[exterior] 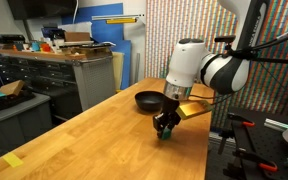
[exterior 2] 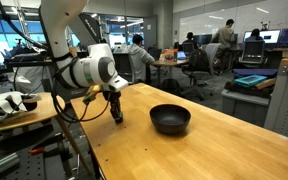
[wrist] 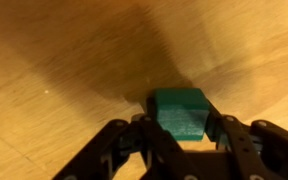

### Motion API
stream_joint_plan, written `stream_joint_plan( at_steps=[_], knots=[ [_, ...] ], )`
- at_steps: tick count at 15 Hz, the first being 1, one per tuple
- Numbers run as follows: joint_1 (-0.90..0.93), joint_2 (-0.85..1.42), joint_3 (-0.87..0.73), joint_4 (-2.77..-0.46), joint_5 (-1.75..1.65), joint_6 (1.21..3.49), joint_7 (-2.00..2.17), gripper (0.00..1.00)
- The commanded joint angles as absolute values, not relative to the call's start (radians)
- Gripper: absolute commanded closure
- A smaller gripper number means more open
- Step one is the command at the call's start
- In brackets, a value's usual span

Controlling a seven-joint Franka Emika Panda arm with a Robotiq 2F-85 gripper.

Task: Put the green block in the black bowl

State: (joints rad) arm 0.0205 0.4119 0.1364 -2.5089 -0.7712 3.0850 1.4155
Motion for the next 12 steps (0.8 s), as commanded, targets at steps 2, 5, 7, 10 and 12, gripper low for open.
stream_joint_plan(
  at_steps=[2, 5, 7, 10, 12],
  knots=[
    [-0.009, 0.379, 0.186, -2.508, -0.745, 3.021, 1.384, 0.79],
    [-0.053, 0.345, 0.222, -2.521, -0.717, 2.977, 1.348, 0.79],
    [-0.115, 0.319, 0.271, -2.531, -0.672, 2.952, 1.292, 0.79],
    [-0.177, 0.272, 0.317, -2.541, -0.483, 2.921, 1.106, 0.79],
    [-0.229, 0.242, 0.36, -2.535, -0.394, 2.884, 1.008, 0.79]
  ],
)
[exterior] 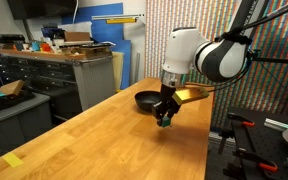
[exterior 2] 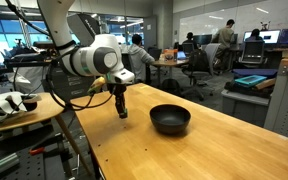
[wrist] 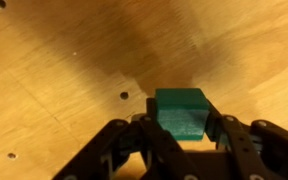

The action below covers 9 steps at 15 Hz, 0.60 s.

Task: Put the green block in the black bowl

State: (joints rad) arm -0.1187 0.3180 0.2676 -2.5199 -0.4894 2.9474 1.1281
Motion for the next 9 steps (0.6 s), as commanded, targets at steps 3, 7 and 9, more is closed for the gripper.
stream_joint_plan(
  at_steps=[3, 7, 9],
  knots=[
    [-0.318, 0.197, 0.421, -2.516, -0.286, 2.82, 0.888, 0.79],
    [-0.124, 0.103, 0.203, -2.489, -0.033, 2.738, 0.655, 0.79],
    [-0.077, 0.072, 0.132, -2.47, -0.041, 2.697, 0.637, 0.79]
  ],
)
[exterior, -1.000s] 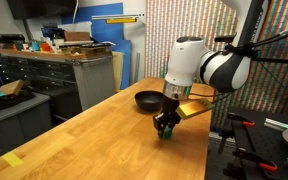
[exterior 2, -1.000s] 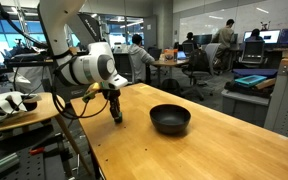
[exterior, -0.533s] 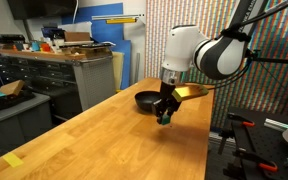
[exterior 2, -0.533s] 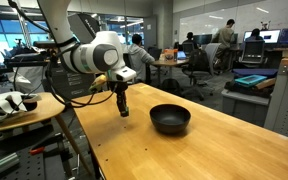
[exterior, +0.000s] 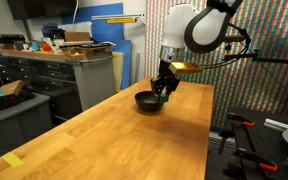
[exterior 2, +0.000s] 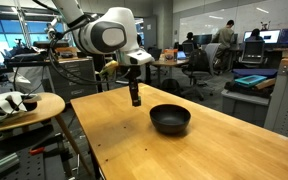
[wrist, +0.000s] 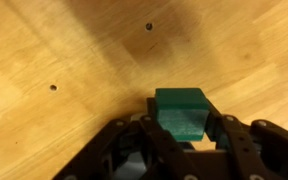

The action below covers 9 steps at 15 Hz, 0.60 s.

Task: Put the green block in the black bowl

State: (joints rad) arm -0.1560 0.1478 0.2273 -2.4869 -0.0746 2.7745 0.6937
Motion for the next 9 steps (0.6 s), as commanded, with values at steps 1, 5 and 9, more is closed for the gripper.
stream_joint_plan(
  at_steps=[1, 5, 9],
  knots=[
    [-0.06, 0.064, 0.104, -2.458, -0.058, 2.684, 0.642, 0.79],
    [-0.029, 0.064, 0.047, -2.421, -0.071, 2.65, 0.633, 0.79],
    [-0.024, 0.108, 0.01, -2.383, -0.078, 2.651, 0.611, 0.79]
  ],
)
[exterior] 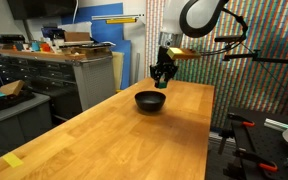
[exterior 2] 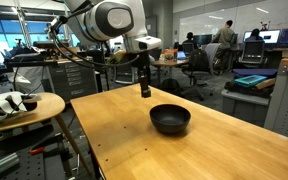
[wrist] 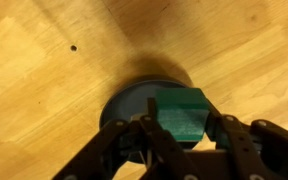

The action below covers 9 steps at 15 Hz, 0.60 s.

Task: Put the green block in the black bowl

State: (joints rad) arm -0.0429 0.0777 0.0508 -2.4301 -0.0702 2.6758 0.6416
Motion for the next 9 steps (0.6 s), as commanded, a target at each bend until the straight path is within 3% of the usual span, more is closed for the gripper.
stream_joint_plan(
  at_steps=[1, 9],
  knots=[
    [-0.025, 0.121, -0.001, -2.373, -0.087, 2.656, 0.61, 0.79],
    [-0.037, 0.26, -0.068, -2.248, -0.014, 2.666, 0.502, 0.79]
  ],
)
